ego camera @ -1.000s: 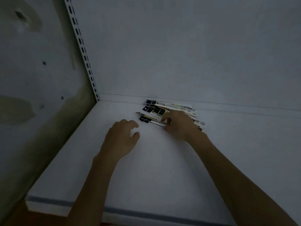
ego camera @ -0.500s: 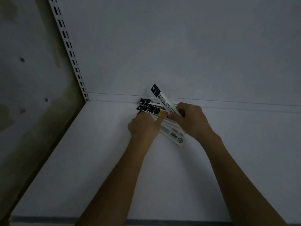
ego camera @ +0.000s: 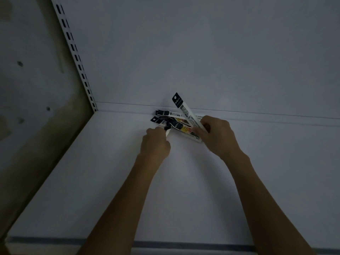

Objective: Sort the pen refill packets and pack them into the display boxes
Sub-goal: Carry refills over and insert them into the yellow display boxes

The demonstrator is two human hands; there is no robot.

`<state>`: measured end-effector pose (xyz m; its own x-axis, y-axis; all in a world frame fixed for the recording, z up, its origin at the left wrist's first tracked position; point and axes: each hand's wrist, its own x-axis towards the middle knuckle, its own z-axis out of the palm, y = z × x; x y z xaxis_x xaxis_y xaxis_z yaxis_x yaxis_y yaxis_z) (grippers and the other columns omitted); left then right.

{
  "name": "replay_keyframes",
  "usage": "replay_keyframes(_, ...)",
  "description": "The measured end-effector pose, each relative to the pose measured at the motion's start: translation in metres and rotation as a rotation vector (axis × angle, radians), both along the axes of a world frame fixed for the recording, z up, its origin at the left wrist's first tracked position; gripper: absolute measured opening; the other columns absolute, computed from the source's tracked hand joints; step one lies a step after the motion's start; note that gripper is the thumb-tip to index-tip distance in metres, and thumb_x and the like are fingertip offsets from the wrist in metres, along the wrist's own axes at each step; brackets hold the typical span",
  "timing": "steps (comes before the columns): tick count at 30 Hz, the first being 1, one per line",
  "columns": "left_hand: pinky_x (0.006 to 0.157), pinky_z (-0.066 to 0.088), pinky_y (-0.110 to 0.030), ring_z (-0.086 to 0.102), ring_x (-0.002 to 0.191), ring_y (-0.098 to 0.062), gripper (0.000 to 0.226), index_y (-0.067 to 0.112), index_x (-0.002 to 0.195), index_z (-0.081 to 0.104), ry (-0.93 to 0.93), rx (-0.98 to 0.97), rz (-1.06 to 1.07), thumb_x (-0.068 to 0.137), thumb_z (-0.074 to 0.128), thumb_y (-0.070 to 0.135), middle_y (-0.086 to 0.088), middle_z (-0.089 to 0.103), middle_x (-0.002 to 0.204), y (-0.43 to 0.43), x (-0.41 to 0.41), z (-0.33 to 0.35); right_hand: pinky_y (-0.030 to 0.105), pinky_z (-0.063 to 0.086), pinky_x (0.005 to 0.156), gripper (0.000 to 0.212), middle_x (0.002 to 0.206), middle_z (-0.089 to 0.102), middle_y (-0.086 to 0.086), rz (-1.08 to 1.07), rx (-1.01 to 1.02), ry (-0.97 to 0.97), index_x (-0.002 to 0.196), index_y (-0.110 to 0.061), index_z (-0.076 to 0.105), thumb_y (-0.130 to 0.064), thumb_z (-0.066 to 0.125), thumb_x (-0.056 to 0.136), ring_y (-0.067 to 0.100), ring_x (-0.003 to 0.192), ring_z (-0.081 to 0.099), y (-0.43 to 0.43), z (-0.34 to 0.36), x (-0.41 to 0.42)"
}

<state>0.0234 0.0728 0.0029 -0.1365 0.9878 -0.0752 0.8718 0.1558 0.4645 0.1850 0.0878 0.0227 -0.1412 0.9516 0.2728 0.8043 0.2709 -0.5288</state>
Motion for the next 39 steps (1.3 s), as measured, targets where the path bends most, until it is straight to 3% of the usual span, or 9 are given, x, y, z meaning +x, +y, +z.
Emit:
replay_keyframes(10, 0.066, 0.040, -0.037, 0.055, 0.083, -0.032, 0.038, 0.001, 0.133, 0.026, -0.009, 0.212, -0.032, 0.096, 0.035, 0.008, -0.021, 0.056, 0.103, -0.019, 0.000, 0.010, 0.035, 0.044, 0.061, 0.021, 0.094, 0.054, 0.009, -0.192, 0.076, 0.140, 0.113, -0.002, 0.048, -0.007, 0.039, 0.095, 0.028, 0.076, 0.051, -0.034, 0.002, 0.027)
replay_keyframes(12, 0.076, 0.044, -0.042, 0.056, 0.095, -0.036, 0.038, 0.002, 0.129, 0.029, 0.011, 0.133, -0.018, 0.099, 0.033, 0.026, -0.021, 0.054, 0.115, -0.022, 0.011, -0.001, 0.038, 0.046, 0.064, 0.022, 0.094, 0.056, 0.012, -0.236, 0.061, 0.121, 0.114, -0.003, 0.047, -0.007, 0.038, 0.095, 0.029, 0.078, 0.052, -0.046, -0.004, 0.038)
replay_keyframes(16, 0.084, 0.046, -0.038, 0.053, 0.110, -0.030, 0.092, 0.003, 0.130, 0.036, -0.114, -0.011, -0.043, 0.073, 0.044, 0.076, -0.015, 0.049, 0.128, -0.040, 0.029, 0.004, 0.034, 0.039, 0.061, 0.020, 0.093, 0.057, 0.014, -0.263, 0.049, 0.098, 0.112, -0.002, 0.048, -0.009, 0.040, 0.094, 0.025, 0.075, 0.048, -0.061, -0.014, 0.052)
replay_keyframes(19, 0.082, 0.048, -0.035, 0.054, 0.106, -0.024, 0.107, 0.007, 0.127, 0.039, -0.114, -0.122, -0.132, 0.056, 0.048, 0.086, -0.010, 0.051, 0.123, -0.069, 0.049, 0.015, 0.031, 0.033, 0.061, 0.020, 0.096, 0.057, 0.013, -0.325, 0.061, 0.053, 0.111, -0.003, 0.048, -0.011, 0.041, 0.094, 0.024, 0.075, 0.045, -0.062, -0.015, 0.054)
replay_keyframes(26, 0.050, 0.041, -0.011, 0.048, 0.066, -0.003, 0.047, 0.018, 0.077, 0.041, -0.237, -0.193, -0.299, 0.065, 0.082, 0.037, 0.007, 0.048, 0.079, -0.096, 0.050, 0.000, 0.033, 0.036, 0.060, 0.018, 0.101, 0.057, 0.014, -0.330, 0.032, -0.005, 0.108, -0.003, 0.047, -0.012, 0.040, 0.095, 0.023, 0.075, 0.045, -0.054, -0.019, 0.037)
replay_keyframes(29, 0.067, 0.047, -0.021, 0.056, 0.080, -0.015, 0.031, 0.007, 0.088, 0.053, -0.259, -0.128, -0.308, 0.074, 0.076, 0.022, -0.003, 0.056, 0.090, -0.087, 0.046, 0.002, 0.035, 0.039, 0.062, 0.019, 0.102, 0.058, 0.015, -0.286, 0.042, 0.003, 0.109, -0.002, 0.047, -0.013, 0.041, 0.094, 0.025, 0.077, 0.047, -0.050, -0.010, 0.031)
replay_keyframes(33, 0.073, 0.041, -0.027, 0.055, 0.098, -0.023, 0.044, 0.007, 0.107, 0.052, -0.122, 0.095, -0.251, 0.077, 0.072, 0.032, -0.009, 0.054, 0.108, -0.081, 0.038, 0.004, 0.035, 0.039, 0.063, 0.023, 0.103, 0.059, 0.017, -0.254, 0.043, 0.011, 0.111, -0.001, 0.048, -0.016, 0.044, 0.093, 0.028, 0.079, 0.049, -0.050, -0.005, 0.027)
replay_keyframes(36, 0.076, 0.039, -0.027, 0.049, 0.106, -0.021, 0.073, 0.009, 0.119, 0.043, -0.081, 0.000, -0.187, 0.066, 0.078, 0.046, -0.007, 0.042, 0.116, -0.084, 0.024, 0.006, 0.033, 0.038, 0.061, 0.021, 0.103, 0.059, 0.016, -0.280, 0.047, 0.012, 0.109, -0.002, 0.048, -0.014, 0.041, 0.094, 0.027, 0.076, 0.048, -0.050, -0.010, 0.026)
replay_keyframes(39, 0.069, 0.040, -0.027, 0.051, 0.094, -0.020, 0.060, 0.005, 0.108, 0.048, -0.056, -0.145, -0.166, 0.069, 0.078, 0.039, -0.009, 0.049, 0.108, -0.083, 0.010, 0.005, 0.032, 0.034, 0.061, 0.020, 0.102, 0.059, 0.014, -0.295, 0.032, 0.025, 0.109, -0.002, 0.048, -0.013, 0.040, 0.094, 0.025, 0.075, 0.045, -0.051, -0.015, 0.023)
